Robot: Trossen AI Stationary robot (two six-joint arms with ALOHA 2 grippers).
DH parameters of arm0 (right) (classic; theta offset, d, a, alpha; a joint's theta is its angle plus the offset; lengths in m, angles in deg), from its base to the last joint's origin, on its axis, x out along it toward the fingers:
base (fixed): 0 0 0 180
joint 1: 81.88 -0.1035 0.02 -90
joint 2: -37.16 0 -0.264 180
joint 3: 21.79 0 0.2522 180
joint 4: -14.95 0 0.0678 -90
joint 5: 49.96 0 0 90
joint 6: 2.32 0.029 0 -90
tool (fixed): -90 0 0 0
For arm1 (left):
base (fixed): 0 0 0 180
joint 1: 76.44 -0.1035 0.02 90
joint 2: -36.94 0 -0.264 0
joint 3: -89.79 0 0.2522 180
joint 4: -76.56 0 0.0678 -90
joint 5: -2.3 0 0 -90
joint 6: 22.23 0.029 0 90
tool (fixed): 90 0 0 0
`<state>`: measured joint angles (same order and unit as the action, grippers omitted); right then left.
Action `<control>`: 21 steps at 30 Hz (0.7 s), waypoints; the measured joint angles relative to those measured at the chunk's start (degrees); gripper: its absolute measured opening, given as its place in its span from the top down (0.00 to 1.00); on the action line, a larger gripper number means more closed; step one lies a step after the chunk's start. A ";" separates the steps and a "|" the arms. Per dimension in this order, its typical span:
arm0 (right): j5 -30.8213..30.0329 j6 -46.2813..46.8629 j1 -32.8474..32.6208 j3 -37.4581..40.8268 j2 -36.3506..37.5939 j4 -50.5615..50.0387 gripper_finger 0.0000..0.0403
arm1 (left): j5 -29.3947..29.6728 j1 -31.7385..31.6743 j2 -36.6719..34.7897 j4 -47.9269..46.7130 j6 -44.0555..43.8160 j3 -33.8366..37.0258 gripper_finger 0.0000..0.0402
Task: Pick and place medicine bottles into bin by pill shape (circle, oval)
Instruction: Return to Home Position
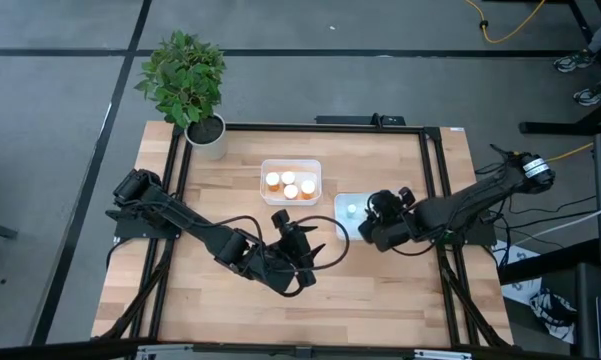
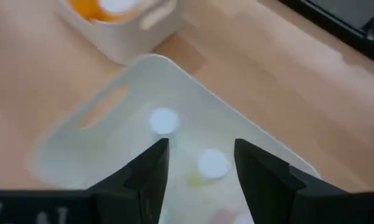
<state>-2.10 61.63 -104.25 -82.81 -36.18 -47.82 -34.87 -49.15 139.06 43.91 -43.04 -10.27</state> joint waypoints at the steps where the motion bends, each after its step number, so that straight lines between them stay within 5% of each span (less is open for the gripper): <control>1: 0.93 -0.01 -0.02 -1.84 0.00 -1.30 0.55 | 0.01 0.00 0.00 0.02 0.63 0.00 0.49; 6: 9.06 -2.74 -0.02 -9.95 0.04 -3.36 0.55 | 0.00 0.37 0.00 0.02 3.82 0.00 0.49; 12: 11.64 -10.16 -0.70 -13.58 0.07 1.63 0.55 | -0.13 0.39 0.02 0.02 4.22 0.00 0.49; 18: 12.14 -18.09 -2.90 -13.63 1.15 0.18 0.55 | -14.13 -1.07 -2.58 -12.40 -2.18 -0.02 0.49; 21: 10.78 -19.40 -4.37 -13.44 4.32 -1.02 0.55 | -14.30 -2.33 -6.06 -21.61 -6.43 -0.04 0.49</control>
<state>8.68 42.23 -108.63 -96.25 -31.87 -48.85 -49.17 -51.48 133.01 22.30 -49.47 -10.31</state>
